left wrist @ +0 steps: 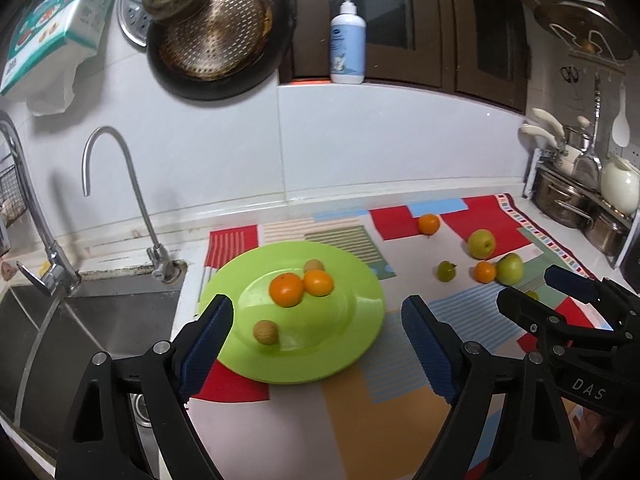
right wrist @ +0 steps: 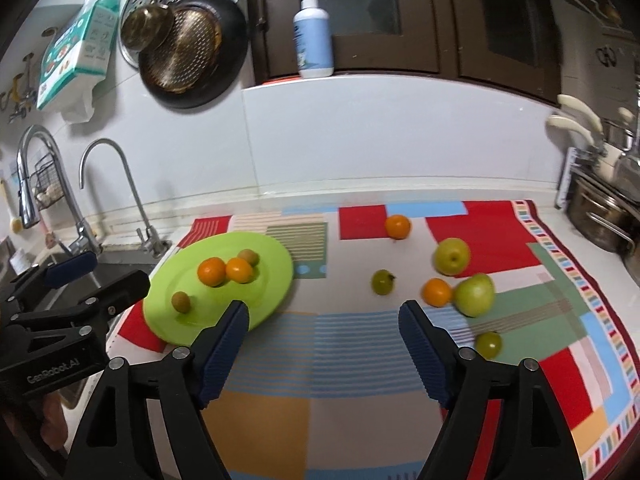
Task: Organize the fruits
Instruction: 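Open both grippers and move them from the plate toward the remaining fruits, then grasp a small green fruit with the left gripper while the right gripper grasps another green fruit, then carry the green fruit to the green plate with the left gripper while the right carries its fruit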
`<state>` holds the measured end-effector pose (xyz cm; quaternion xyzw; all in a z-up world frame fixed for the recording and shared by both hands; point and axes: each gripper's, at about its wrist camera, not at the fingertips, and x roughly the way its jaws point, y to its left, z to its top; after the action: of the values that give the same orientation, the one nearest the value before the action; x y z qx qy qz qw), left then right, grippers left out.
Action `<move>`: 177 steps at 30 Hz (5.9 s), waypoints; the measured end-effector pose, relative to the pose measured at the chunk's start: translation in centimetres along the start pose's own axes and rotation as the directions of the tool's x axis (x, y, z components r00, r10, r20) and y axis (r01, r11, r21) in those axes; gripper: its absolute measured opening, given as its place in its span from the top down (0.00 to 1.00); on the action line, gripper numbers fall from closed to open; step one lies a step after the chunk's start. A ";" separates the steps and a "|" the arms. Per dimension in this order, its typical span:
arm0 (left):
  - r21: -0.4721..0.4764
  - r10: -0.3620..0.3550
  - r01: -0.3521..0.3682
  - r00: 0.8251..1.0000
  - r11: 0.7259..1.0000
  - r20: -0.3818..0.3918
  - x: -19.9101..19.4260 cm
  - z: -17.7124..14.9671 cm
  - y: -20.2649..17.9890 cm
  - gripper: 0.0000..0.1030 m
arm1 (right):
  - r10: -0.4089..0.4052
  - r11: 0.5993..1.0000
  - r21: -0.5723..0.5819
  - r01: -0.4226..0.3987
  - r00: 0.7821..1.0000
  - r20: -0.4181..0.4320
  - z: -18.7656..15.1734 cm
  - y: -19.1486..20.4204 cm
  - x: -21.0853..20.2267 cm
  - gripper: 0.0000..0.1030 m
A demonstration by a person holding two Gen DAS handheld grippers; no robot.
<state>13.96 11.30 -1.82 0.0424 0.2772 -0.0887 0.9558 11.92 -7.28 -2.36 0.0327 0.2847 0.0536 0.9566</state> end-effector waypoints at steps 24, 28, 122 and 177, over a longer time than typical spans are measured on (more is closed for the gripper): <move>0.087 -0.096 0.094 0.995 0.992 0.017 0.9 1.0 -7.9 0.16 | -0.181 0.978 0.111 0.179 0.983 0.016 -0.9 -8.2 -3.5 0.24; 0.097 -0.104 0.103 0.995 0.990 0.009 1.6 1.1 -8.7 0.16 | -0.194 0.974 0.123 0.192 0.981 0.006 -1.1 -9.2 -3.3 0.24; 0.085 -0.198 0.216 0.964 0.973 -0.179 9.0 1.2 -10.7 0.72 | -0.024 0.991 0.124 0.042 0.989 -0.143 -1.3 -9.7 3.0 0.71; -0.083 0.077 -0.083 0.994 0.993 -0.077 3.6 0.3 5.2 0.72 | 0.263 0.955 -0.117 -0.272 0.961 -0.089 2.0 6.4 5.6 0.71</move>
<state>18.15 15.82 -3.33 0.0154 0.3137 -0.0366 0.9487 17.15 -0.36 -3.07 0.0074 0.3078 0.2018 0.9298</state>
